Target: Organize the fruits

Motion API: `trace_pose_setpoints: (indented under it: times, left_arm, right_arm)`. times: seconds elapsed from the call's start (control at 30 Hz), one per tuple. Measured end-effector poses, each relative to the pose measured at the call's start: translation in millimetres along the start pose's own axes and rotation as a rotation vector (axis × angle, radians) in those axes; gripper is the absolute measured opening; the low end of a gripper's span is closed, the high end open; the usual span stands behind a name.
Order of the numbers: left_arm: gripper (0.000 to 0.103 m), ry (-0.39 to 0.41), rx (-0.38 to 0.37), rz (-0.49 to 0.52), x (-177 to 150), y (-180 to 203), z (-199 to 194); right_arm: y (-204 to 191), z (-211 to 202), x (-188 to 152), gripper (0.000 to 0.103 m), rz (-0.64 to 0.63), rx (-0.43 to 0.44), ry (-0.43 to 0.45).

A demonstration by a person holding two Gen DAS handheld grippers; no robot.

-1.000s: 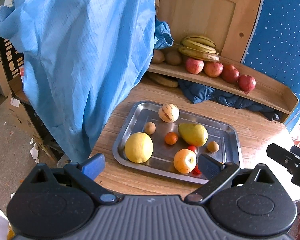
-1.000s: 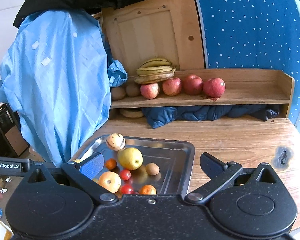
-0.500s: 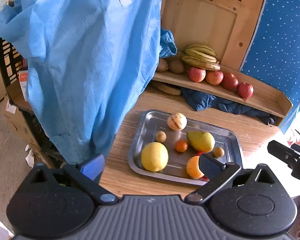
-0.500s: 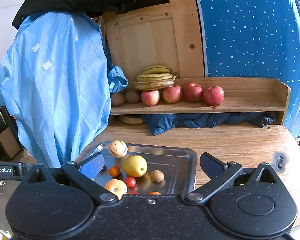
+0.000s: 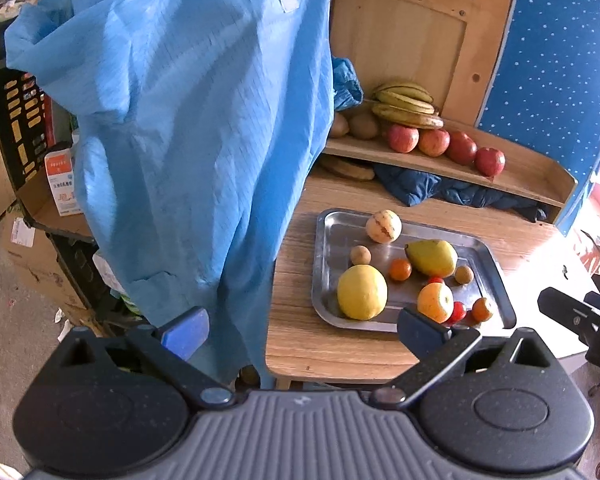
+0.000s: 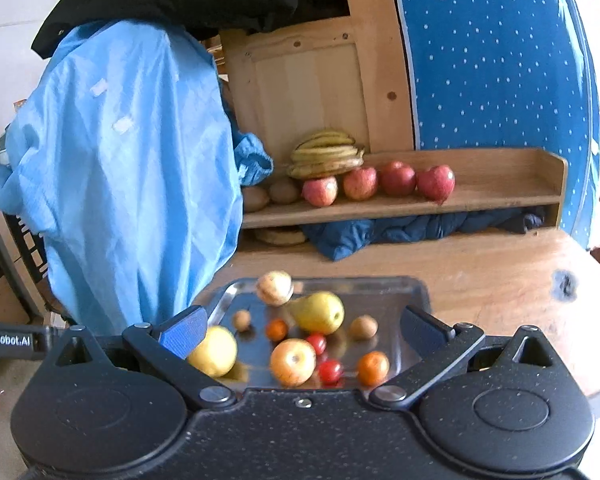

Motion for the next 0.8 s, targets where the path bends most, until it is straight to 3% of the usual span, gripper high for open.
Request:
trace_pose_setpoints:
  times: [0.37, 0.8]
  left_arm:
    - [0.102, 0.047, -0.078, 0.046, -2.8, -5.8, -7.5]
    - [0.102, 0.024, -0.094, 0.042, -17.4, -5.1, -0.8]
  right_arm:
    - [-20.9, -23.4, -10.4, 0.102, -0.04, -0.053, -0.017]
    - [-20.5, -36.0, -5.5, 0.102, -0.049, -0.132, -0.01]
Point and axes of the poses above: each gripper's, at about its wrist camera, not at the fingertips, and z roughly the way its jaws point, y to its right, x to its top, the point moved 3 cm from there along z, roughly the way its jaws point, and after that the axes turned 3 degrees about x, right-handed, at the moved point
